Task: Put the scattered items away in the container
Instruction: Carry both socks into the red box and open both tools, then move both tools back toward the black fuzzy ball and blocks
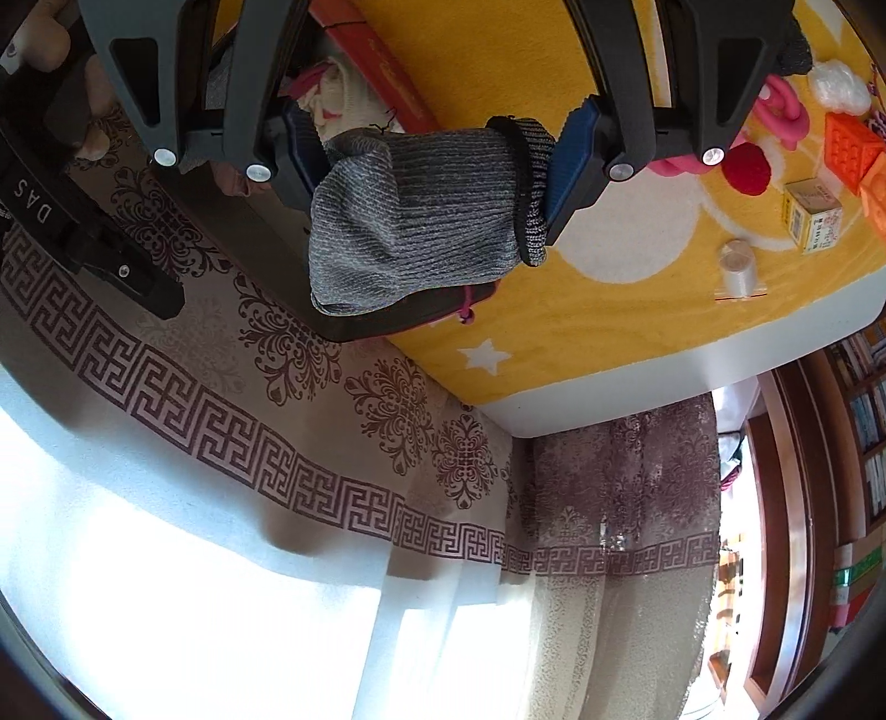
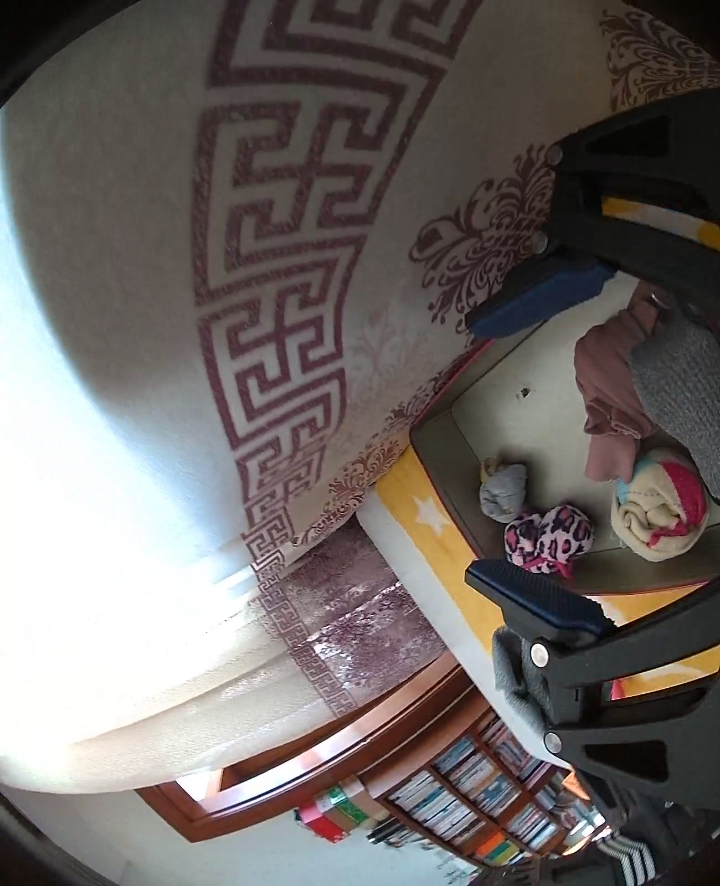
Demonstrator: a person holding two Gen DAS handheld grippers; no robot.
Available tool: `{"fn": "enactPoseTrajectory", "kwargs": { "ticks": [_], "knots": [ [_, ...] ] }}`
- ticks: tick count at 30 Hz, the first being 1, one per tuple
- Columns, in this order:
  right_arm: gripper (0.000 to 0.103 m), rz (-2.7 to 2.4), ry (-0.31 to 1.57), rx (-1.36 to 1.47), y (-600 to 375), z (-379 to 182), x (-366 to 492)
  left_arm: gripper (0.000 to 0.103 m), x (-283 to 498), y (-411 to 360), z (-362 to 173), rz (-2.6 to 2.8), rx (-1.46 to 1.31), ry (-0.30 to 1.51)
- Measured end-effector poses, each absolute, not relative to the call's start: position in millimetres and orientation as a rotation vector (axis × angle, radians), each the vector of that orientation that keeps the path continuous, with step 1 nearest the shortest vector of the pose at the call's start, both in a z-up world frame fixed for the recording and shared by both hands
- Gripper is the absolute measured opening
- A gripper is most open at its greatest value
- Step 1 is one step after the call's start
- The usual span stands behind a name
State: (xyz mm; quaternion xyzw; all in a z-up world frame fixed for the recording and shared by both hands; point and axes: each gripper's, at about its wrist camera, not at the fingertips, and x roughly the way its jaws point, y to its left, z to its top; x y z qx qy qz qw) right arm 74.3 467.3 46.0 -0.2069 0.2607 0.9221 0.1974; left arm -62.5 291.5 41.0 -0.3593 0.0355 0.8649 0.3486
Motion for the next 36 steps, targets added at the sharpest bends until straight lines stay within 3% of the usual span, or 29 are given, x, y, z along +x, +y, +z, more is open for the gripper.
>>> {"fn": "enactPoseTrajectory", "kwargs": {
  "ticks": [3,15,16,18,21,36],
  "knots": [
    [0.085,2.565,0.753,-0.538,471.6,51.2,81.8,0.076,-68.3,315.4,36.1,2.186,-0.963,0.086],
    [0.085,2.568,0.818,-0.517,473.0,52.9,83.8,0.077,-75.2,314.1,37.4,2.119,-0.987,0.011],
    [0.085,2.566,0.825,-0.518,473.4,52.1,83.5,0.079,-76.1,313.6,39.5,2.101,-0.973,-0.009],
    [0.085,2.565,0.835,-0.508,473.5,51.2,85.3,0.093,-76.2,314.2,43.0,2.035,-0.928,-0.063],
    [0.085,2.564,0.855,-0.465,475.8,53.7,90.8,0.096,-76.0,318.2,46.8,1.962,-0.901,-0.092],
    [0.085,2.601,0.847,-0.522,464.8,48.6,80.6,0.096,-77.4,253.6,51.8,2.287,-0.891,0.048]
  ]
}}
